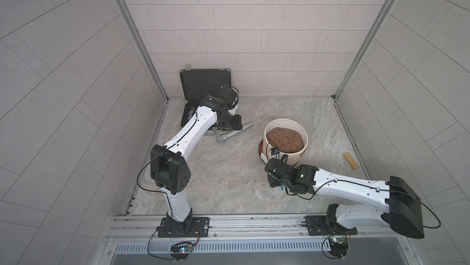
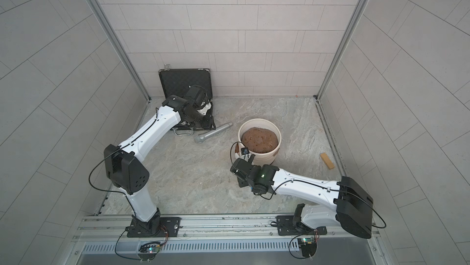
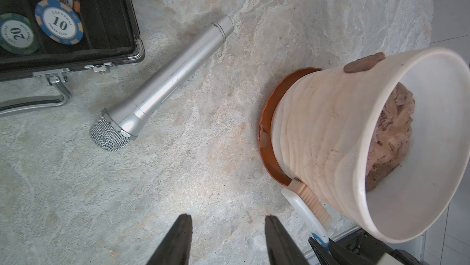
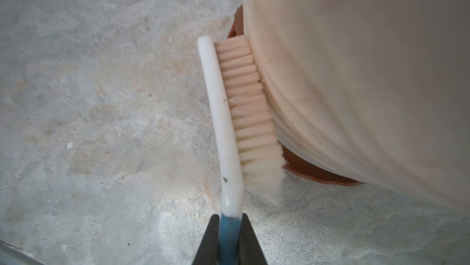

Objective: Scrub the dried mud off the ceramic pot
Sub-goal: Brush off the soil from the pot, then rotate the pot on the tray.

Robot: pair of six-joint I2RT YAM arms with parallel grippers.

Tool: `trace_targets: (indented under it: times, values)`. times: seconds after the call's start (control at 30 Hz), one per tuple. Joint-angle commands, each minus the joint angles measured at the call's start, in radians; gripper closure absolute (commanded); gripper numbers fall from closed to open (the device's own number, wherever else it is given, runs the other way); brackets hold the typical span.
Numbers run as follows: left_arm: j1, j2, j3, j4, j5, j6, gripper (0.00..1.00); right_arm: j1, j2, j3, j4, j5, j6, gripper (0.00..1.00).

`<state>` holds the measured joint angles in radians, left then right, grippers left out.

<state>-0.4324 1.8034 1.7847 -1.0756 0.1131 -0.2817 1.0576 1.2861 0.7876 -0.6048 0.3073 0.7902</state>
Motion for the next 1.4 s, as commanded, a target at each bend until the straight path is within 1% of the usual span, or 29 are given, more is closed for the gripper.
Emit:
trace_targets:
  times: [0.0, 0.07, 0.13, 0.17, 0.23, 0.27, 0.4, 0.5, 0.57, 0.6, 0.7, 0.73, 0.83, 0.87, 0.93, 1.0, 1.07, 1.13, 1.2, 1.27, 1.33, 1.37]
  values:
    - [-0.002, -0.019, -0.014, 0.006, 0.014, -0.001, 0.51, -0.013, 0.016, -0.009, -0.062, -0.114, -0.053, 1.0]
    - [-0.001, -0.025, -0.017, 0.009, 0.008, 0.001, 0.51, -0.011, -0.048, -0.031, -0.027, -0.266, -0.084, 1.0]
    - [-0.002, -0.03, -0.022, 0.014, 0.009, 0.001, 0.51, -0.01, -0.145, -0.05, 0.015, -0.391, -0.102, 1.0]
    - [-0.002, -0.031, -0.024, 0.014, 0.011, 0.001, 0.51, -0.01, -0.193, -0.05, 0.019, -0.423, -0.102, 1.0]
    - [-0.001, -0.028, -0.023, 0.014, 0.02, 0.0, 0.51, -0.01, -0.278, -0.036, -0.007, -0.435, -0.102, 1.0]
    - [-0.001, -0.025, -0.023, 0.013, 0.021, 0.0, 0.51, -0.01, -0.309, -0.02, -0.032, -0.422, -0.106, 1.0]
    - [-0.001, -0.018, -0.018, 0.013, 0.036, 0.0, 0.51, -0.022, -0.403, 0.043, -0.126, -0.292, -0.109, 1.0]
    - [-0.009, -0.01, -0.015, 0.014, 0.064, -0.014, 0.51, -0.031, -0.44, 0.078, -0.133, -0.231, -0.108, 1.0]
    - [-0.031, -0.001, -0.015, 0.015, 0.073, -0.018, 0.51, -0.036, -0.459, 0.086, -0.142, -0.204, -0.108, 1.0]
    - [-0.049, 0.006, -0.013, 0.013, 0.07, -0.009, 0.5, -0.041, -0.466, 0.092, -0.155, -0.189, -0.105, 1.0]
    - [-0.112, 0.057, 0.039, -0.026, 0.014, 0.009, 0.49, -0.045, -0.498, 0.118, -0.216, -0.119, -0.084, 1.0]
    - [-0.125, 0.08, 0.07, -0.05, 0.007, 0.01, 0.49, -0.045, -0.515, 0.148, -0.268, -0.076, -0.06, 1.0]
    - [-0.149, 0.147, 0.156, -0.105, 0.009, 0.008, 0.49, -0.045, -0.554, 0.239, -0.391, -0.02, -0.031, 1.0]
    - [-0.153, 0.163, 0.173, -0.114, 0.007, 0.005, 0.49, -0.045, -0.572, 0.268, -0.432, 0.012, -0.008, 1.0]
    - [-0.176, 0.18, 0.191, -0.125, 0.0, -0.01, 0.49, -0.046, -0.616, 0.325, -0.509, 0.126, 0.076, 1.0]
    - [-0.206, 0.177, 0.203, -0.132, -0.015, -0.009, 0.49, -0.05, -0.638, 0.35, -0.525, 0.185, 0.124, 1.0]
    - [-0.233, 0.159, 0.216, -0.133, -0.032, -0.013, 0.48, -0.063, -0.626, 0.371, -0.526, 0.213, 0.119, 1.0]
    - [-0.255, 0.142, 0.232, -0.136, -0.065, -0.032, 0.48, -0.076, -0.576, 0.398, -0.524, 0.226, 0.047, 1.0]
    - [-0.278, 0.126, 0.236, -0.129, -0.125, -0.047, 0.45, -0.084, -0.501, 0.439, -0.552, 0.273, 0.025, 1.0]
    - [-0.304, 0.118, 0.236, -0.117, -0.175, -0.054, 0.42, -0.103, -0.462, 0.454, -0.53, 0.307, 0.012, 1.0]
    - [-0.329, 0.13, 0.246, -0.115, -0.182, -0.07, 0.41, -0.16, -0.45, 0.452, -0.477, 0.292, -0.023, 1.0]
    - [-0.339, 0.144, 0.26, -0.121, -0.185, -0.079, 0.41, -0.208, -0.448, 0.451, -0.45, 0.261, -0.045, 1.0]
